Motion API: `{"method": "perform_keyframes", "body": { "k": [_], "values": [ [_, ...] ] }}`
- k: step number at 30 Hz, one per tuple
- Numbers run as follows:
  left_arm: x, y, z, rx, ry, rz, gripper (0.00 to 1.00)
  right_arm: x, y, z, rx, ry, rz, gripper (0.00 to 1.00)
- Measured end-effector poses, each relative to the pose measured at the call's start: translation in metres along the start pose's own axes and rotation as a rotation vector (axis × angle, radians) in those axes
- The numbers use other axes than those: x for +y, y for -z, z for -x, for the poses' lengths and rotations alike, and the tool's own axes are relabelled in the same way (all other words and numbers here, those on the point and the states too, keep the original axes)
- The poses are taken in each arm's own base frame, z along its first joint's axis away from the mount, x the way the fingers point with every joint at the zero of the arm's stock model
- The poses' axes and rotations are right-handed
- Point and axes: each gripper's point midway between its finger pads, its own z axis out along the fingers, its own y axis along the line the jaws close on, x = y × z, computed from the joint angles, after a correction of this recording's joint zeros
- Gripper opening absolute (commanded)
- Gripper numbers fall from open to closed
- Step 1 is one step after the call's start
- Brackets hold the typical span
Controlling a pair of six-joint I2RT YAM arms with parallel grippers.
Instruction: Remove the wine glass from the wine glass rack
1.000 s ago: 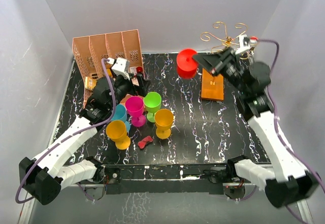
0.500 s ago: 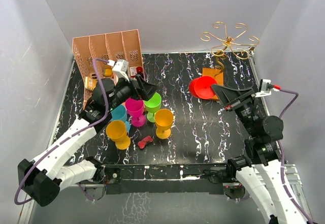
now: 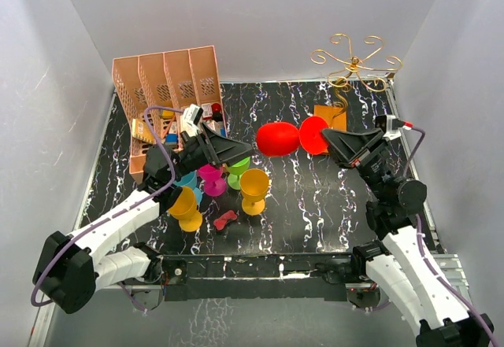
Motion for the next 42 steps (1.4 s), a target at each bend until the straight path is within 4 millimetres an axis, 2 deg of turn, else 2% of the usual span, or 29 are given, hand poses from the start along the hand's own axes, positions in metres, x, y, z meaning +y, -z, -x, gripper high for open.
{"method": "perform_keyframes", "body": {
  "k": [9,13,17,21,24,27,32,33,36,39,42],
  "values": [
    [-0.039,0.008,-0.002,0.008,0.030,-0.179,0.92,0.006,0.009,-0.011,0.071,-0.194,0.090,0.08],
    [-0.048,0.008,-0.005,0.020,0.042,-0.224,0.78,0.001,0.014,-0.012,0.077,-0.240,0.103,0.08],
    [-0.047,0.003,-0.013,0.054,0.077,-0.241,0.63,-0.008,0.016,-0.012,0.075,-0.258,0.091,0.08],
    [-0.041,-0.003,-0.021,0.083,0.119,-0.240,0.38,-0.018,0.019,-0.012,0.062,-0.269,0.072,0.08],
    [-0.036,-0.004,-0.023,0.092,0.140,-0.235,0.20,-0.018,0.021,-0.012,0.052,-0.243,0.064,0.16],
    [-0.035,-0.004,-0.025,0.098,0.141,-0.232,0.07,-0.024,0.026,-0.012,0.025,-0.175,0.025,0.30],
    [-0.046,0.001,-0.025,0.093,0.098,-0.249,0.00,-0.072,0.037,0.000,-0.073,0.009,-0.214,0.57],
    [-0.045,0.002,-0.027,0.095,0.090,-0.237,0.00,-0.082,0.040,0.005,-0.098,0.047,-0.271,0.65],
    [-0.035,0.002,-0.030,0.104,0.078,-0.182,0.00,-0.106,0.054,0.022,-0.184,0.161,-0.435,0.72],
    [-0.016,0.000,-0.038,0.126,0.066,-0.088,0.00,-0.131,0.079,0.043,-0.287,0.255,-0.620,0.74],
    [-0.007,-0.007,-0.048,0.167,0.023,0.000,0.00,-0.148,0.105,0.061,-0.367,0.339,-0.782,0.79]
  ]
}}
